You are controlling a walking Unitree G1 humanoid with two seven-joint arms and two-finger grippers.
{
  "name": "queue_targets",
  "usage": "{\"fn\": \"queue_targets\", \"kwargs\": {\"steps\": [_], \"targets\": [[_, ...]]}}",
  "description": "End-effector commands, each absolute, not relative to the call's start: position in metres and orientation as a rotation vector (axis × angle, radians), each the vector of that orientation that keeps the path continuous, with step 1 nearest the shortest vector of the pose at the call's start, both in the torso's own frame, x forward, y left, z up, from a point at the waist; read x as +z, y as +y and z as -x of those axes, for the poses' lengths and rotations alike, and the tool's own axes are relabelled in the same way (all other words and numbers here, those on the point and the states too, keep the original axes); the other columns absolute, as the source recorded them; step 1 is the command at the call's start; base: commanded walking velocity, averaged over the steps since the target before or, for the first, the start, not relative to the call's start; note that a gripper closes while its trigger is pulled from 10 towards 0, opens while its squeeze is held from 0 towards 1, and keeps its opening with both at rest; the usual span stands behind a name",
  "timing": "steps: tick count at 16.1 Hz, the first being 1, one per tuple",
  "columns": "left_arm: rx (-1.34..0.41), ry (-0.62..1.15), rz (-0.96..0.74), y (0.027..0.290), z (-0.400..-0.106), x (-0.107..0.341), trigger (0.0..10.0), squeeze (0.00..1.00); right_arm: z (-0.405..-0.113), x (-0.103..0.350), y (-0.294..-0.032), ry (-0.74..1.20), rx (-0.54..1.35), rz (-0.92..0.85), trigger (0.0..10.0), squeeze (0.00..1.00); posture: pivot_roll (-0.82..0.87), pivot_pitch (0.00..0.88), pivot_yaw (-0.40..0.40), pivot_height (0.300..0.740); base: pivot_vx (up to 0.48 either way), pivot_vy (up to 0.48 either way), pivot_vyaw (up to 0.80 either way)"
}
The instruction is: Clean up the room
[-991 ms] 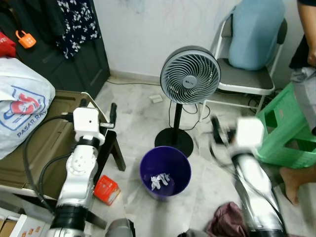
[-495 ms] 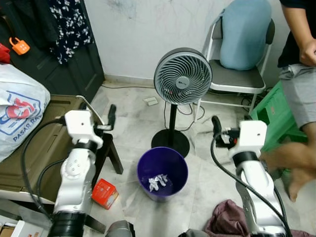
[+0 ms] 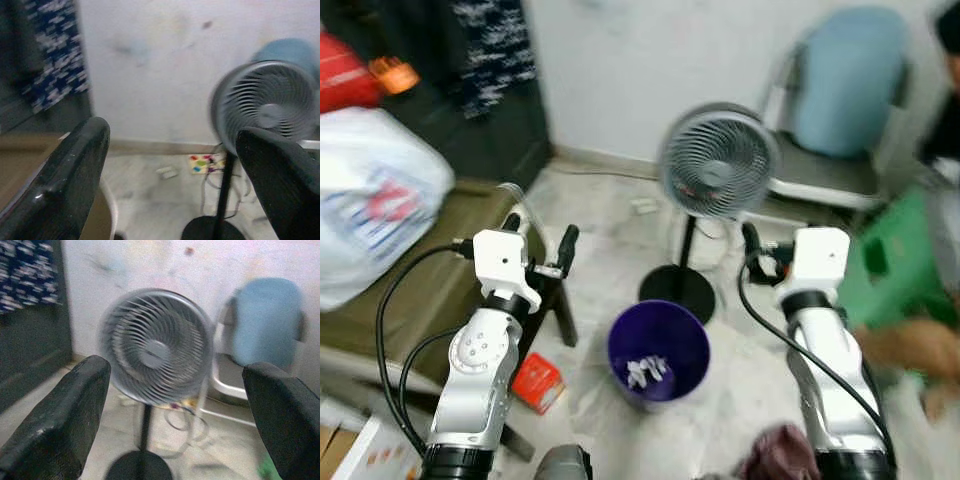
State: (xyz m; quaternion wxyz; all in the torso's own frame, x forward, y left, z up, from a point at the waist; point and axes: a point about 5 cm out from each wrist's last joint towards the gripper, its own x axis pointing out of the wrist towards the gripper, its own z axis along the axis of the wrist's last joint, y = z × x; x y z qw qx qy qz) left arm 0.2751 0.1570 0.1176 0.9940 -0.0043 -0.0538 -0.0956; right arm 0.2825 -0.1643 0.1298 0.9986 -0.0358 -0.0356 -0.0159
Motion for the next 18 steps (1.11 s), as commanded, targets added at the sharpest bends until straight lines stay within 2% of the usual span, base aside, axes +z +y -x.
{"fn": "queue_targets", "kwargs": {"steps": [1, 4, 9, 12, 18], "targets": [[-0.188, -0.114, -0.016, 0.153, -0.279, 0.123, 10.0, 0.00, -0.287, 0.123, -0.156, -0.036, -0.018, 0.042, 10.0, 0.00, 0.02, 0.000, 0.005, 0.740, 0.000, 0.000, 0.80], [-0.202, -0.143, 0.022, 0.164, -0.273, 0.124, 10.0, 0.00, -0.286, 0.128, -0.140, -0.056, 0.042, 0.052, 10.0, 0.00, 0.01, 0.000, 0.001, 0.740, 0.000, 0.000, 0.80], [-0.130, -0.105, 0.008, 0.176, -0.264, 0.118, 10.0, 0.00, -0.267, 0.118, -0.153, -0.021, 0.056, 0.102, 10.0, 0.00, 0.00, 0.000, -0.004, 0.740, 0.000, 0.000, 0.80], [-0.077, -0.058, 0.002, 0.190, -0.240, 0.108, 10.0, 0.00, -0.261, 0.117, -0.157, -0.013, 0.053, 0.104, 10.0, 0.00, 0.01, 0.000, -0.012, 0.740, 0.000, 0.000, 0.80], [-0.101, -0.057, 0.012, 0.178, -0.244, 0.111, 10.0, 0.00, -0.263, 0.119, -0.154, -0.010, 0.077, 0.104, 10.0, 0.00, 0.01, 0.000, -0.017, 0.740, 0.000, 0.000, 0.80]]}}
